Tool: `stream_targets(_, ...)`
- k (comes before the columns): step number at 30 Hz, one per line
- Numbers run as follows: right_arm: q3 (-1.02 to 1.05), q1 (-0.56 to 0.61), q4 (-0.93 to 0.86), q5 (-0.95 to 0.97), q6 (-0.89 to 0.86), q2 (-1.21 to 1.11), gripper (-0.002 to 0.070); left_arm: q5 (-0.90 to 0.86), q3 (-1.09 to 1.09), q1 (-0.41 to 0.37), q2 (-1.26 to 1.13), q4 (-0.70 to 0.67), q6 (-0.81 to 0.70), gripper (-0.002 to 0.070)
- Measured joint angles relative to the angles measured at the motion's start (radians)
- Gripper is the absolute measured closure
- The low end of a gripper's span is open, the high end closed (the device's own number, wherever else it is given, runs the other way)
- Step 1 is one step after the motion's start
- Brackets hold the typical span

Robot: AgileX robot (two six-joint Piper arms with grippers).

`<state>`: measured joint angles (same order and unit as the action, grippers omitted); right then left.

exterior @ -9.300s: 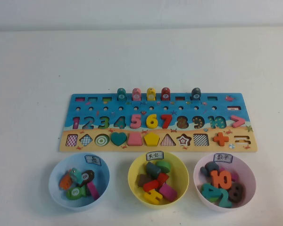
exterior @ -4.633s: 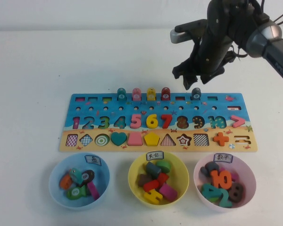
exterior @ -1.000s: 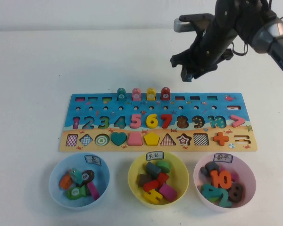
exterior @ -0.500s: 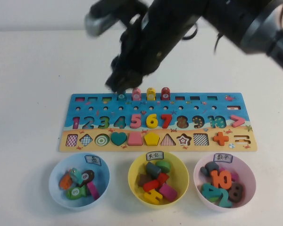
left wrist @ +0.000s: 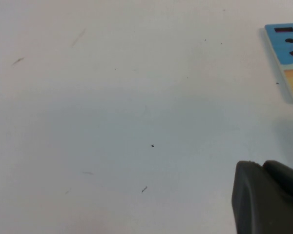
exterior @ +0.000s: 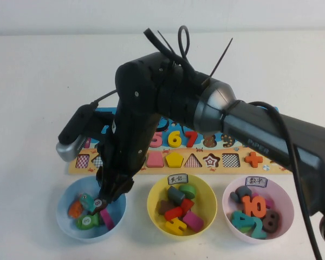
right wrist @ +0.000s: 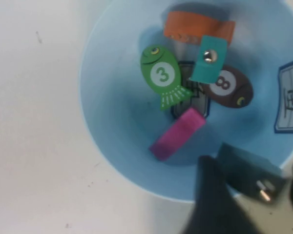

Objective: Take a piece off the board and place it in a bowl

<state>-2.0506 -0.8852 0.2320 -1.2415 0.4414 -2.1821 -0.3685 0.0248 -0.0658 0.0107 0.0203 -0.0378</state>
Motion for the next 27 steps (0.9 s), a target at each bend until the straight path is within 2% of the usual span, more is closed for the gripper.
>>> stream_targets(4,0.001,-0.001,0.004,0.004,0.020,-0.012,0.0211,0.000,0.000,0.000,0.000,0.000,0.000,0.0679)
stream_targets(5,0.001,-0.001,0.004,0.006,0.022,-0.012,0.0176,0.000,0.000,0.000,0.000,0.000,0.000,0.0679)
stream_targets(7,-0.005,-0.001,0.004,0.008,0.022,-0.012,0.0155,0.000,0.000,0.000,0.000,0.000,0.000,0.0679)
stream_targets(8,-0.016,-0.001,0.002,0.008,0.017,-0.012,0.0165,0.000,0.000,0.000,0.000,0.000,0.000,0.0679)
stream_targets(10,-0.050,-0.001,-0.002,0.006,-0.015,-0.015,0.0248,0.000,0.000,0.000,0.000,0.000,0.000,0.0679)
stream_targets(14,-0.116,-0.001,-0.010,0.008,-0.099,0.010,0.0558,0.000,0.000,0.000,0.000,0.000,0.000,0.0679)
stream_targets(16,-0.119,-0.001,-0.010,0.006,-0.113,0.046,0.0626,0.000,0.000,0.000,0.000,0.000,0.000,0.0679)
stream_targets(19,-0.094,-0.001,-0.010,0.004,-0.118,0.137,0.0675,0.000,0.000,0.000,0.000,0.000,0.000,0.0679)
stream_targets(23,0.039,-0.001,-0.010,0.014,-0.123,0.297,0.0688,0.000,0.000,0.000,0.000,0.000,0.000,0.0679)
stream_targets(27,0.327,-0.001,-0.010,0.215,-0.145,0.501,0.0691,0.000,0.000,0.000,0.000,0.000,0.000,0.0679)
